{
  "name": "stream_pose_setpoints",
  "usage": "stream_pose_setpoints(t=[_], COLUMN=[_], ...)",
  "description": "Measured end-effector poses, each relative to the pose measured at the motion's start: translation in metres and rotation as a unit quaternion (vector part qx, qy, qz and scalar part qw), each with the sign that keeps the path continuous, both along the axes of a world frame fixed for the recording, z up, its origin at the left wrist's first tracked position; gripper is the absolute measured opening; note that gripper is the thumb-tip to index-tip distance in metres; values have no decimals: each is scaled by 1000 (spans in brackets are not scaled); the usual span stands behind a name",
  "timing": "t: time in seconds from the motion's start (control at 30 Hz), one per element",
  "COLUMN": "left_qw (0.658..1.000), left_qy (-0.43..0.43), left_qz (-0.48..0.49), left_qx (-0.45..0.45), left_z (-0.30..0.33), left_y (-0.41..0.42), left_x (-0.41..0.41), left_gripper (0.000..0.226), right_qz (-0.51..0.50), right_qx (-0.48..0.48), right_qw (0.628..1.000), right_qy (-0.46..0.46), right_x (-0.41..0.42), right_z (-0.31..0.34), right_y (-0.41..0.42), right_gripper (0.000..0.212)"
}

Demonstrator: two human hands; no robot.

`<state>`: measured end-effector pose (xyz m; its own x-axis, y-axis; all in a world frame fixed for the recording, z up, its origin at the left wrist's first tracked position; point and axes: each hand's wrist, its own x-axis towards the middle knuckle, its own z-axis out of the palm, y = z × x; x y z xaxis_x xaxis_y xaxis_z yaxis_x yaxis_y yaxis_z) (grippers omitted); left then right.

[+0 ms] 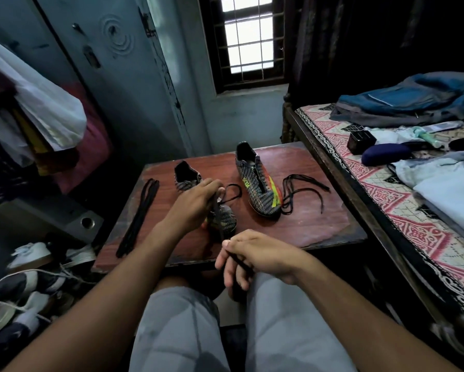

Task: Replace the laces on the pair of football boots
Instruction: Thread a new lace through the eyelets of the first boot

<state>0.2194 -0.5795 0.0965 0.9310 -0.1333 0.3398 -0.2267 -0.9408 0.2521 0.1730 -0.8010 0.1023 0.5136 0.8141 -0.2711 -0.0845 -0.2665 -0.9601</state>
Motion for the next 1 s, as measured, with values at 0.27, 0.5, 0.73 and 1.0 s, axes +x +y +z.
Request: stream_pose_setpoints(t=[0.27,0.5,0.73,1.0], left_qw=[988,989,988,982], left_qy=[67,31,35,16], left_qz=[102,119,117,131], left_qx=[-100,-77,-92,-133], left_z=[-33,-44,-50,-61], left_y=[-10,-8,-2,4], left_x=[0,4,12,18], left_gripper=[26,38,23,46], right_qz=[32,-95,-295,-149], right_qx=[296,542,286,-325], right_qw=[917,820,813,764], right_qy=[266,157,-412,-537], right_x=[-6,12,66,92], right_z=[45,83,81,70], right_y=[4,9,28,4], right_gripper=[38,35,35,23])
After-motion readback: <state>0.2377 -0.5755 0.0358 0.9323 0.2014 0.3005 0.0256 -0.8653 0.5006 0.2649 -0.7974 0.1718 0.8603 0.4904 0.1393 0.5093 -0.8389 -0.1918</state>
